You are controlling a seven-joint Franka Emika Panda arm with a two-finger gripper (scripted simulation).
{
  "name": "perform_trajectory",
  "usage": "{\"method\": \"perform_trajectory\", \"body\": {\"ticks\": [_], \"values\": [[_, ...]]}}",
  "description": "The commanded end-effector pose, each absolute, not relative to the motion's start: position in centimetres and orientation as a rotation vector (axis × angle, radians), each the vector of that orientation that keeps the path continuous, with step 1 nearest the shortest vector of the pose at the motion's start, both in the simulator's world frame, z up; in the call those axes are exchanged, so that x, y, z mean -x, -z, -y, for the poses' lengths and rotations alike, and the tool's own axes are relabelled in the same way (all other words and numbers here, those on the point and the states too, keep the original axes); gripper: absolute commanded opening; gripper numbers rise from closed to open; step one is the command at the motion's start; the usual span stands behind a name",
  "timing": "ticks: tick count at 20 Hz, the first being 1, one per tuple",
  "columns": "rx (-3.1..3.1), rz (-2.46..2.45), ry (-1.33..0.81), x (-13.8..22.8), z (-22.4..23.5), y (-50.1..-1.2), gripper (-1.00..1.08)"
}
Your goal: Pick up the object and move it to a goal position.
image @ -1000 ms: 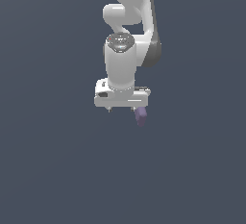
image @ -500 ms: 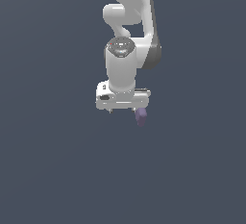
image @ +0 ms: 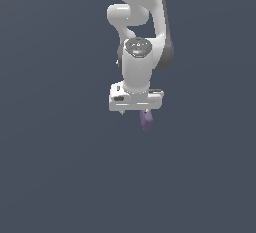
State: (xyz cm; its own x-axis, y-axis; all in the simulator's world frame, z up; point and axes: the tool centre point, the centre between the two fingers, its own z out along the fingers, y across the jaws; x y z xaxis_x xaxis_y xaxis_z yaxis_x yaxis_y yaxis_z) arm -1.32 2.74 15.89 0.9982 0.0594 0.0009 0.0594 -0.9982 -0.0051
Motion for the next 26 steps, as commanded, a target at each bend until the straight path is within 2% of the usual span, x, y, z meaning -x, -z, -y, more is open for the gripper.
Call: {"method": "perform_trajectory", "body": {"ticks": [1, 11, 19, 26], "values": [[3.136, 0.109, 0.001, 2.3, -4.3, -15.6, 1.0], [3.138, 0.152, 0.0, 5.6, -8.6, -14.6, 1.0], [3.138, 0.155, 0.0, 5.7, -8.7, -14.1, 1.0], [3.138, 0.155, 0.0, 5.9, -8.8, -11.0, 1.0]]}}
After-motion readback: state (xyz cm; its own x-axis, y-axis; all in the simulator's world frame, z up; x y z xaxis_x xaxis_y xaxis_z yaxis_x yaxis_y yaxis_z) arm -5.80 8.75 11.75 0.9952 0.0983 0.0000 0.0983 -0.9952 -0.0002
